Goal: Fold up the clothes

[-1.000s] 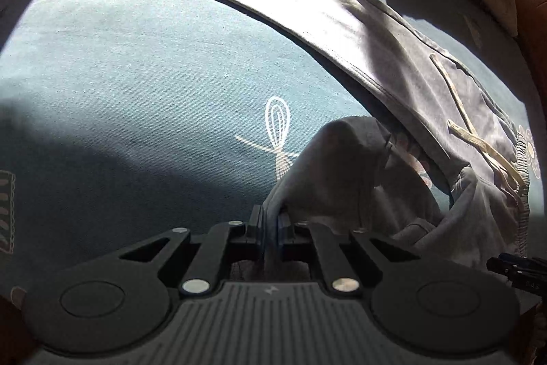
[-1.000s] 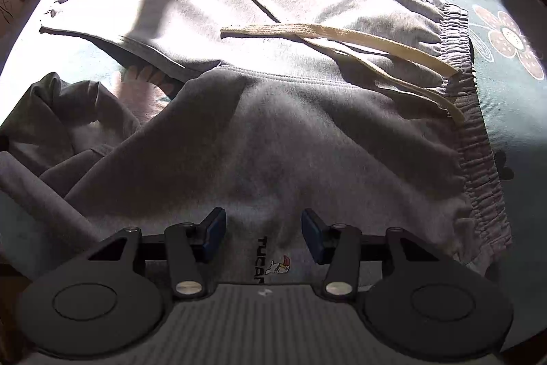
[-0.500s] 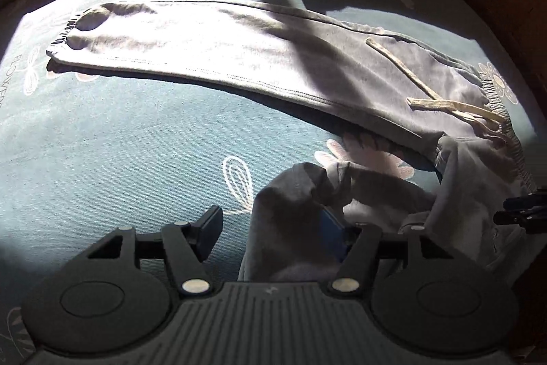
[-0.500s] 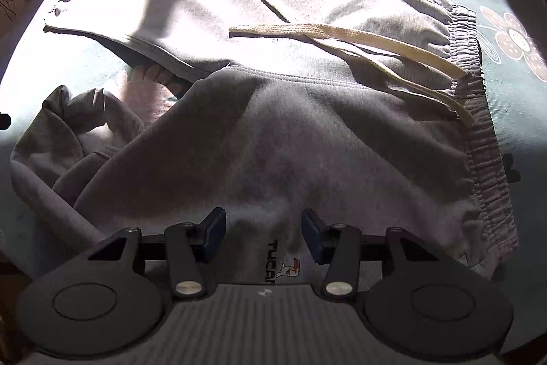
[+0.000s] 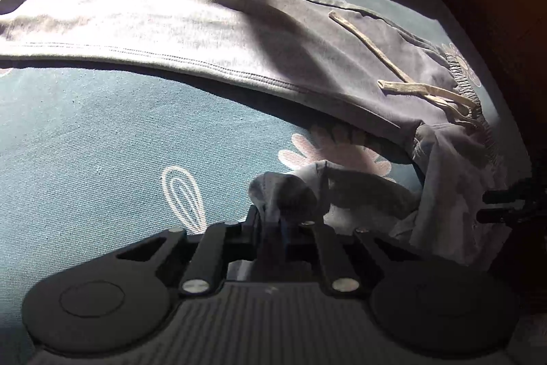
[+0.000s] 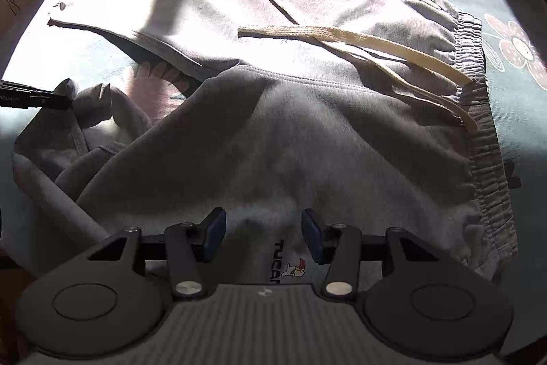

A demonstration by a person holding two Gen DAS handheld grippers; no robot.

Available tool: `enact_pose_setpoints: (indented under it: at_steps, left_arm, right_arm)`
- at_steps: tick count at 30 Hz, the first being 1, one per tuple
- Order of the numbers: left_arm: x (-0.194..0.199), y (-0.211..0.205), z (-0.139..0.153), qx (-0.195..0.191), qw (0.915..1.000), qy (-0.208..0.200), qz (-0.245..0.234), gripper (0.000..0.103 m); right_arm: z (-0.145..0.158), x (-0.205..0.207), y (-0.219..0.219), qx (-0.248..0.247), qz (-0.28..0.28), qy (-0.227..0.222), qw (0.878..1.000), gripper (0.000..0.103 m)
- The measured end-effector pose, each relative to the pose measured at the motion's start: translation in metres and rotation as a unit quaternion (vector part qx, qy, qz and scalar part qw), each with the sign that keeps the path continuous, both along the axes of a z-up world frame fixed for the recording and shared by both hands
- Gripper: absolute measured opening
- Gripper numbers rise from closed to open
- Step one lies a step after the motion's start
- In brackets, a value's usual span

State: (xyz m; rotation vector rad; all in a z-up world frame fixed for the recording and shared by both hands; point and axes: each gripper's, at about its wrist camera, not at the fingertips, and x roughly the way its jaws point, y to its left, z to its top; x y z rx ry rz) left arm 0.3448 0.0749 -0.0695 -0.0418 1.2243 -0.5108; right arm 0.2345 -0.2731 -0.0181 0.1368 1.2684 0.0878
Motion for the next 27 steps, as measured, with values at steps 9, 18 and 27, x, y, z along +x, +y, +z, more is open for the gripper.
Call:
enact_pose_setpoints:
  at_steps: [9,18,27]
  left_arm:
    - [-0.049,0.072,0.042,0.017,0.9801,0.035,0.194,0.008]
    - [-0.1,0.112,0.041,0.036,0.9452,0.083,0.314,0.007]
    - [-0.069,0.11,0.044,0.062,0.9465,0.03,0.315,0.011]
  right_arm:
    - [-0.001,0.003,0.003,0.002,0.005,-0.001,1.0,0.054]
    - [-0.007,0.0,0.004,-0.003,0.015,0.015,1.0,0.054]
    - [-0.017,-0.044,-0.035,0.011,-0.068,0.073,0.995,0.054]
